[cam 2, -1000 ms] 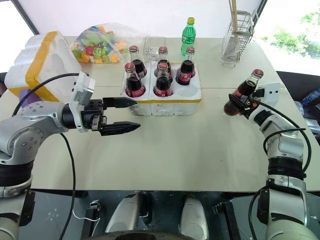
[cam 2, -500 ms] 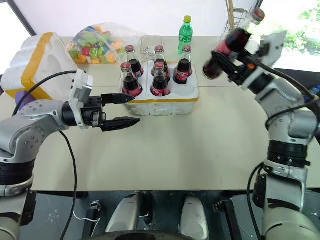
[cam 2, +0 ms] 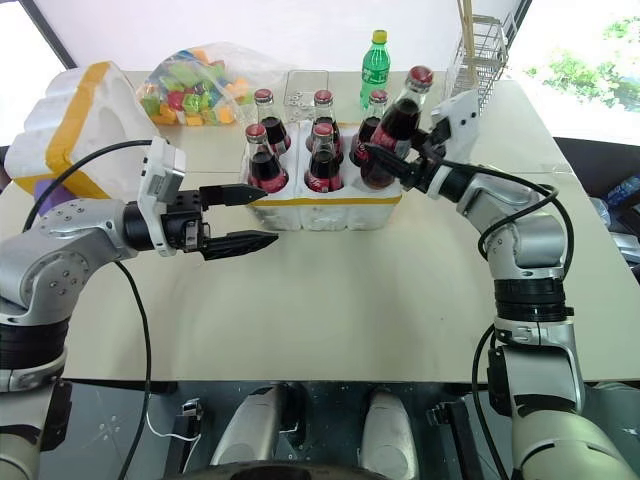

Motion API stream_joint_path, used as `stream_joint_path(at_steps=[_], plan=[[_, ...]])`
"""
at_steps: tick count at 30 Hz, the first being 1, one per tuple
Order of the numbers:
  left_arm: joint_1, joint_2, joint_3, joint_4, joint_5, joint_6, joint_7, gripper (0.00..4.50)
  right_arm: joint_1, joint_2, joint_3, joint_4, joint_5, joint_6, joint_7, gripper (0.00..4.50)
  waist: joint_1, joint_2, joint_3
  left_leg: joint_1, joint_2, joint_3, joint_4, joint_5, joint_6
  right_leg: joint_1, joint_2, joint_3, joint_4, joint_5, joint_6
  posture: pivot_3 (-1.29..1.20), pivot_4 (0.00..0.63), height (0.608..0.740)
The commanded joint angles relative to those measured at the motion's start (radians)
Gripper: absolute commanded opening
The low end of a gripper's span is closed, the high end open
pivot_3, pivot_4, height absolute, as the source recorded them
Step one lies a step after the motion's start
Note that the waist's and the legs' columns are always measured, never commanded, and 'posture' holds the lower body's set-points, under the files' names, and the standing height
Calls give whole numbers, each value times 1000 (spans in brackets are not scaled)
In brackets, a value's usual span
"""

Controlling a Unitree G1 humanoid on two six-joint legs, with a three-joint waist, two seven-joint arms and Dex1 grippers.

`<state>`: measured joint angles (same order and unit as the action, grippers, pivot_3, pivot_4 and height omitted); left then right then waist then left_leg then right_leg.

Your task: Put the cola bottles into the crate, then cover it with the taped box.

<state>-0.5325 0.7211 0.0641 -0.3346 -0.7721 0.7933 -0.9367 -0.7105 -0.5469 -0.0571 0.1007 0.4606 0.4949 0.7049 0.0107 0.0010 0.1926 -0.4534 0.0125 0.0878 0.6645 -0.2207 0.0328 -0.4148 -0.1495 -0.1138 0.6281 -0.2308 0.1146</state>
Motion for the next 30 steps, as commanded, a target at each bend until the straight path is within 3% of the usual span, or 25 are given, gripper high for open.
stream_joint_path(at_steps=[1, 8, 10, 12, 18, 24, 27, 30], plan=[[-9, 2, 25, -27, 1, -21, 13, 4500, -14, 12, 20, -5, -33, -47, 28, 2768, 0, 0, 0, 0, 0, 0, 0, 0, 0, 0, 0, 0, 0, 0, 0, 0, 150, 736], [-19, -8, 13, -20, 7, -28, 21, 4500, -72, 30, 113, 112, -155, -72, 43, 2768, -2, 0, 0, 0, 0, 0, 0, 0, -1, 0, 0, 0, 0, 0, 0, 0, 150, 736], [-20, -7, 12, -19, 9, -30, 21, 4500, -88, 31, 118, 131, -162, -60, 56, 3823, -6, 0, 0, 0, 0, 0, 0, 0, -1, 0, 0, 0, 0, 0, 0, 0, 150, 736], [-16, -6, 15, -21, 9, -30, 22, 4500, -99, 25, 117, 121, -152, -47, 92, 4482, -6, 0, 0, 0, 0, 0, 0, 1, -1, 0, 0, 0, 0, 0, 0, 0, 150, 736], [-9, -2, 30, -33, -8, -29, 20, 4500, -78, -45, 86, -16, -105, 9, 204, 4482, -2, 0, 0, 0, 0, 0, 0, 1, -1, 0, 0, 0, 1, 0, 0, 0, 150, 736], [2, 25, 101, -51, -1, -30, 82, 4500, -54, -199, -52, -178, 55, 145, 319, 4482, 0, 0, 0, 0, 0, 0, 0, 0, -1, 0, 0, 0, 0, 0, 0, 0, 150, 736], [29, 77, 170, -71, 23, -6, 154, 4500, -49, -280, -124, -209, 116, 197, 351, 4482, 0, 0, 0, 0, 1, 0, 0, 0, -1, 0, 0, 0, 0, 0, 0, 0, 150, 736], [71, 195, 235, -108, 78, 74, 237, 4500, -37, -360, -186, -204, 184, 285, 384, 4482, -1, -1, 0, 0, 1, 0, 0, -1, 1, 0, 0, 0, 0, 0, 0, 0, 150, 736]])
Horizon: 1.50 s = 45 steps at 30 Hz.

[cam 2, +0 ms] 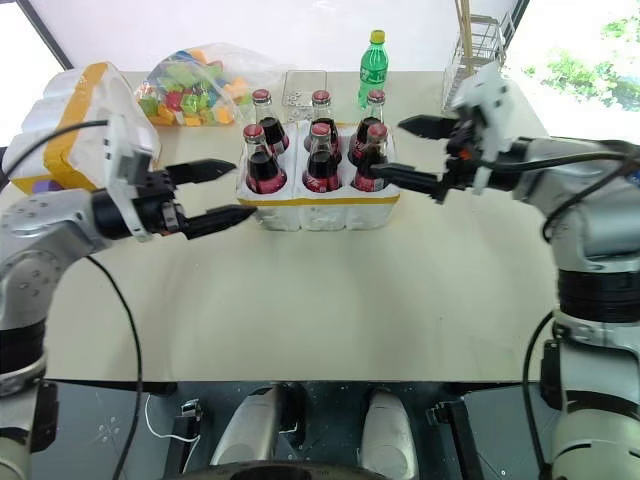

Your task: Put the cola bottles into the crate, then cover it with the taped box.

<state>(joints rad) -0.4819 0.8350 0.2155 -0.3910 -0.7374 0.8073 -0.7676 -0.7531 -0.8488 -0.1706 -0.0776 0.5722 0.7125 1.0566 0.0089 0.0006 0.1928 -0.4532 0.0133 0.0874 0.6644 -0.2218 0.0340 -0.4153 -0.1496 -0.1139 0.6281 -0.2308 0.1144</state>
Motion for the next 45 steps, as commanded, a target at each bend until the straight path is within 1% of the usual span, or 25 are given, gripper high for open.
stream_joint_path(at_steps=[1, 4, 7, 8, 9, 11, 13, 14, 15, 20, 24, 27, 32, 36, 41, 45], plan=[[24, 128, 116, -62, 38, 119, 95, 4500, 26, -85, -83, -40, 88, 72, 62, 4482, 1, 0, 0, 0, 0, 0, 0, -2, 3, 0, 0, 0, 0, 0, 0, 0, 150, 736], [-1, 250, 182, -62, 21, 300, 160, 4500, 76, -122, -83, -82, 93, 35, 107, 4482, 3, -1, 1, -1, 0, 0, 0, -2, 3, -1, 0, 0, 0, 0, 0, 0, 150, 736], [-58, 385, 212, -22, 20, 529, 211, 4500, 89, -106, -64, -96, 103, 26, 108, 4482, 2, -1, 1, -1, 0, 0, 0, -2, 3, -2, 0, 0, 0, 0, 0, 0, 150, 736], [-70, 418, 215, -18, 23, 581, 220, 4500, 90, -99, -58, -97, 105, 20, 110, 4482, 2, -1, 1, -1, 0, 0, 0, -2, 3, -3, 0, 0, 0, 0, 0, 0, 150, 736], [-65, 451, 214, -24, 48, 592, 235, 4500, 87, -89, -46, -91, 98, 10, 109, 4482, 1, -1, 1, -1, 0, 0, 0, -2, 3, -3, 0, 0, 0, 0, 0, 0, 150, 736], [-106, 443, 241, -13, 18, 732, 254, 4500, 78, -78, -26, -81, 81, -13, 110, 4482, 3, -1, 1, -1, 0, 1, -1, -2, 3, -4, 0, 1, 1, 0, 0, 0, 150, 736], [-104, 446, 258, -7, 3, 803, 271, 4500, 72, -72, -16, -82, 79, -26, 114, 4482, 4, -1, 1, -2, 0, 0, -1, -2, 2, -4, 0, 1, 1, 0, 0, 0, 150, 736], [-88, 458, 256, 1, 19, 807, 289, 4500, 67, -71, -15, -82, 82, -33, 115, 4482, 4, -1, 1, -2, 0, 1, -1, -2, 2, -5, 0, 1, 1, 0, 0, 0, 150, 736], [-78, 463, 261, 19, 27, 807, 306, 4500, 63, -71, -14, -82, 85, -36, 115, 4482, 3, -1, 1, -2, 0, 1, -1, 1, -3, -5, 0, 1, 1, 0, 0, 0, 150, 736], [8, 496, 277, 123, 85, 807, 358, 4500, 39, -74, -17, -84, 96, -41, 111, 4482, 1, -2, 1, -6, 0, 1, -1, 2, -4, -10, 0, 1, 2, 0, 0, 0, 150, 736], [31, 462, 232, 185, 145, 755, 370, 4500, 42, -63, -21, -97, 102, -42, 95, 4482, 5, -2, 1, -7, 0, 2, -1, 2, -4, -11, 0, 1, 2, 0, 0, 0, 150, 736], [34, 445, 180, 256, 185, 671, 357, 4500, 58, -52, -31, -116, 112, -36, 75, 4482, 5, -2, 1, -7, 0, 2, -1, 1, -6, -11, 0, 1, 1, 0, 0, 0, 150, 736], [-76, 399, 58, 389, 226, 563, 327, 4500, 81, -35, -41, -149, 130, -33, 42, 4482, 5, -3, 0, -8, 0, 2, -1, 2, -5, -11, 0, 1, 2, 0, 0, 0, 150, 736], [-150, 371, -34, 469, 257, 518, 291, 4500, 109, -21, -48, -193, 156, -21, 10, 4482, 4, -3, 0, -8, 0, 3, -1, 2, -5, -11, 0, 1, 2, 0, 0, 0, 150, 736], [-232, 329, -98, 574, 300, 492, 267, 4500, 144, -17, -59, -231, 180, -16, -24, 4482, 4, -4, 0, -8, 0, 5, -1, 3, -4, -11, 0, 1, 2, 0, 0, 0, 150, 736], [-307, 295, -175, 666, 361, 443, 249, 4500, 165, -23, -66, -246, 188, -20, -33, 4482, 6, -5, 0, -8, -1, 5, 0, 3, -4, -10, 0, 1, 3, 0, 0, 0, 150, 736]])
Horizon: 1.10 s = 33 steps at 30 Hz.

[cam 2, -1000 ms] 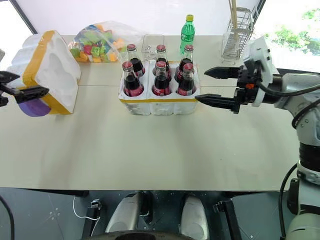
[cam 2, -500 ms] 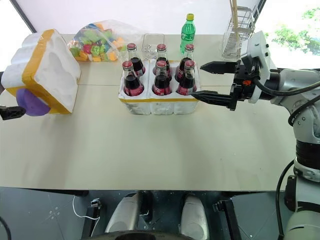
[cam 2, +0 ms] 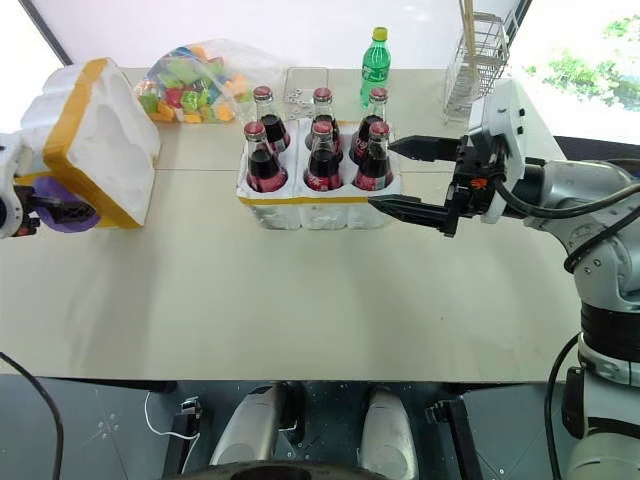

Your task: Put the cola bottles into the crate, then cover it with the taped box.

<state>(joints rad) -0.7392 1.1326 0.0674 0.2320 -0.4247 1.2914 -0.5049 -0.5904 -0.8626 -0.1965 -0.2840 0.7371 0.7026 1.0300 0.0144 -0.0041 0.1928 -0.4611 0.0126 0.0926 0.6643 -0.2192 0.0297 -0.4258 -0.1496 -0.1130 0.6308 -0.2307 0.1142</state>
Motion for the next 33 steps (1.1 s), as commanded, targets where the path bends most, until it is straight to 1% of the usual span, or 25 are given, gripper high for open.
stream_joint_path(at_steps=[1, 6, 7, 9, 13, 14, 15, 16, 22, 26, 28, 30, 33], plan=[[-74, -14, -42, 71, 63, -55, -18, 4500, 4, -12, -45, -46, 29, -8, -7, 4482, 0, 0, 0, 0, 0, 0, 0, 0, 0, 0, 0, 0, 0, 0, 0, 0, 150, 736], [-159, -51, -107, 188, 130, -115, -63, 4500, -13, -17, -66, -53, 67, 13, -23, 4482, -1, -1, -1, 0, -1, 1, 1, 0, 0, 0, 0, 0, 1, 0, 0, 0, 150, 736], [-160, -52, -119, 196, 139, -126, -79, 4247, -16, -18, -68, -53, 74, 19, -27, 4500, -2, -1, -1, 0, -1, 1, 1, 0, 0, 0, 0, 0, 1, 0, 0, 0, 150, 736], [-161, -55, -130, 206, 154, -136, -103, 3632, -16, -22, -72, -59, 85, 26, -33, 4500, -2, -1, -1, 0, 0, 1, 1, 0, 0, 0, 0, 0, 1, 0, 0, 0, 150, 736], [-161, -59, -136, 210, 180, -140, -125, 1621, 1, -17, -68, -78, 76, 13, -51, 4500, -2, -2, 0, 0, 0, 1, 1, 0, 0, 0, 0, 0, 1, 0, 0, 0, 150, 736], [-158, -58, -139, 207, 187, -140, -130, 1020, 7, -14, -66, -83, 74, 11, -55, 4500, -2, -2, 0, 0, 0, 1, 1, 0, 0, 0, 0, 0, 1, 0, 0, 0, 150, 736], [-155, -57, -141, 206, 196, -144, -132, 585, 11, -12, -65, -86, 73, 9, -57, 4500, -1, -3, -1, 0, 0, 1, 1, 0, 0, 0, 0, 0, 1, 0, 0, 0, 150, 736], [-153, -57, -142, 207, 205, -151, -131, 374, 15, -11, -63, -89, 72, 7, -59, 4500, -1, -3, -1, 0, 1, 1, 1, 0, 0, 0, 0, 0, 1, 0, 0, 0, 150, 736], [-176, -62, -137, 246, 242, -183, -139, 374, 8, 1, -53, -84, 85, 12, -72, 4500, -2, -3, -1, 0, 1, 1, 1, 0, 1, 0, 0, 0, 1, 0, 0, 0, 150, 736], [-182, -58, -146, 258, 276, -230, -144, 374, 9, -16, -54, -72, 99, 38, -59, 4500, -2, -4, -1, 0, 1, 1, 2, 0, 1, 0, 0, 0, 1, 0, 0, 0, 150, 736], [-172, -50, -152, 235, 304, -313, -148, 374, 10, -25, -50, -61, 61, 10, -55, 4500, -1, -4, -1, 0, 1, 1, 2, 0, 1, 0, 0, 0, 1, 0, 0, 0, 150, 736], [-143, -34, -157, 191, 344, -449, -148, 374, 1, -31, -50, -43, 51, 10, -51, 4500, -1, -4, -1, 0, 1, 1, 2, 0, 1, 0, 0, 0, 1, 0, 0, 0, 150, 736], [-107, -23, -122, 129, 384, -598, -117, 374, -5, -46, -48, -20, 45, 10, -37, 4500, -1, -5, -1, -1, 1, 1, 2, 0, 1, 0, 0, 0, 1, 0, 0, 0, 150, 736]])
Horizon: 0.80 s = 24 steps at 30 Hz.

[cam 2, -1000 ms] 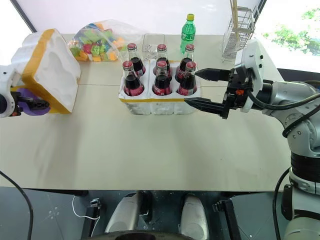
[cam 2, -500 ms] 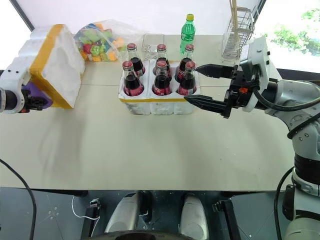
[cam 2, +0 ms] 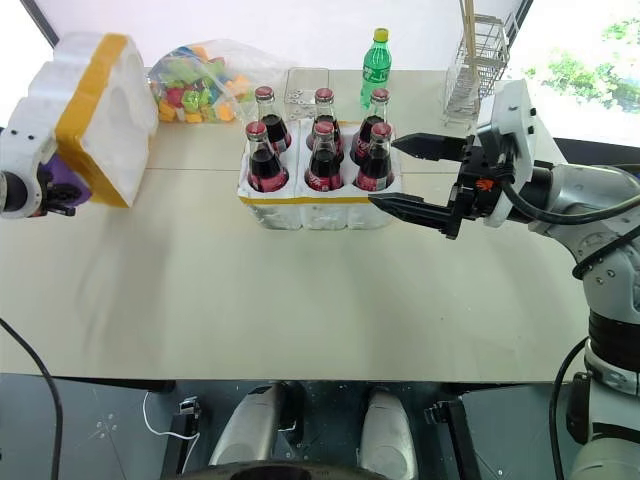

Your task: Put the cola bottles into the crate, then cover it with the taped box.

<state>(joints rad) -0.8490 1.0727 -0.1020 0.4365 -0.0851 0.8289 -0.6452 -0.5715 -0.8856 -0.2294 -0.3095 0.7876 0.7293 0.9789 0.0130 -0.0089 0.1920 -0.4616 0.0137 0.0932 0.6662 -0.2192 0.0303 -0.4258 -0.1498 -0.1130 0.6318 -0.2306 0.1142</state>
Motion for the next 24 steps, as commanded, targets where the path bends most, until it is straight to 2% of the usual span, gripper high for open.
stream_joint_path(at_steps=[1, 6, 11, 15, 24], plan=[[11, 36, 66, -101, 48, -177, 31, 374, -22, -30, -13, 14, -19, -25, 17, 4500, 0, 0, 0, 0, 0, 0, 0, 0, 0, 0, 0, 0, 0, 0, 0, 0, 150, 736], [60, 26, 137, -251, 67, -462, 45, 374, -8, -59, -48, 63, -36, -12, -1, 4500, 1, 0, 0, 0, 0, -1, 0, 0, 0, 0, -1, 0, 0, 0, 0, 0, 150, 736], [32, 12, 98, -250, 171, -681, 83, 374, 38, -68, -89, 66, -33, 1, -33, 4500, 0, 0, 0, 0, 0, 1, 0, 0, 0, 0, 0, 0, 0, 0, 0, 0, 150, 736], [-75, -8, -67, -140, 414, -1009, 143, 374, 87, -56, -135, 21, -19, 13, -86, 4500, 6, 0, 0, 0, -2, 2, 0, 0, 0, 0, 0, 0, 0, 0, 0, 0, 150, 736], [-306, -181, -197, 212, 623, -1332, 317, 374, 161, -32, -216, -65, 47, 66, -184, 4500, 25, -1, 0, 0, -1, 4, 1, 0, 1, 0, 0, 0, 0, 0, 0, 0, 150, 736]])
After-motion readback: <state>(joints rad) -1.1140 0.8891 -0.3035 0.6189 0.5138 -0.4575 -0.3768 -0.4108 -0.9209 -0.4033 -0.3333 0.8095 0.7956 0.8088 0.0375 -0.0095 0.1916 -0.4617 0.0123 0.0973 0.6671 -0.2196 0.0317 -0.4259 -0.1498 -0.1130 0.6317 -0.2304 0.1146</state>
